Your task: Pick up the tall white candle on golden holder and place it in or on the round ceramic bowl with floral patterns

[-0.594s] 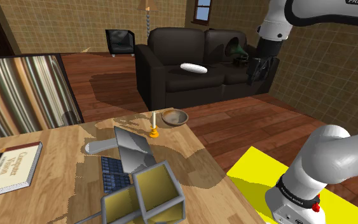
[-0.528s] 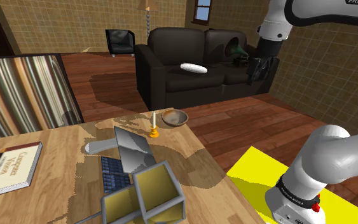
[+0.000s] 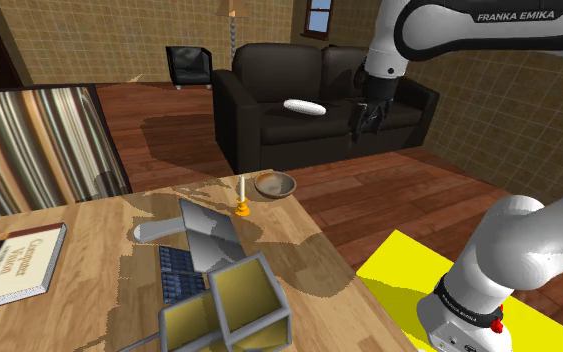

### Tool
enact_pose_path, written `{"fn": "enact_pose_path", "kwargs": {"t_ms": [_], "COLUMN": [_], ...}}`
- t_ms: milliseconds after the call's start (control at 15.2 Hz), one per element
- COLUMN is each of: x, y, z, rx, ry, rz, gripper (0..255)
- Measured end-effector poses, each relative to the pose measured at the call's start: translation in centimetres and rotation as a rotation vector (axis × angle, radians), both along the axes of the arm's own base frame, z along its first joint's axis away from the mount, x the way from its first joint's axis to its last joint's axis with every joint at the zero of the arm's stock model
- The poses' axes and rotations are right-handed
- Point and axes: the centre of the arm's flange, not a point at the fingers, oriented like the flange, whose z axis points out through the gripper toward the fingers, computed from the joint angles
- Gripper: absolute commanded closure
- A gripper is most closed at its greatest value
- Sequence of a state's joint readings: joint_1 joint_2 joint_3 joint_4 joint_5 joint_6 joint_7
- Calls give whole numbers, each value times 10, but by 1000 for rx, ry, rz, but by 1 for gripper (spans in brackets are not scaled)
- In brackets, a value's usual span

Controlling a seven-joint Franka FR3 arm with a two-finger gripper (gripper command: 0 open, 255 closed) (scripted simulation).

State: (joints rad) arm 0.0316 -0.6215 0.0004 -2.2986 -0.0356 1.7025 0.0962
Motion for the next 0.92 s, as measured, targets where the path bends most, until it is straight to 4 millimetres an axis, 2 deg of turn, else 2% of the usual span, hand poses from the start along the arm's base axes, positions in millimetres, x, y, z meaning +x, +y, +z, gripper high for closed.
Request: {"fn": "enact_pose_path", "kwargs": {"t_ms": [924], "x": [136], "y": [97], "z": [-74], "rx": [19], "ry": [12], "rz": [52], "gripper": [0]}}
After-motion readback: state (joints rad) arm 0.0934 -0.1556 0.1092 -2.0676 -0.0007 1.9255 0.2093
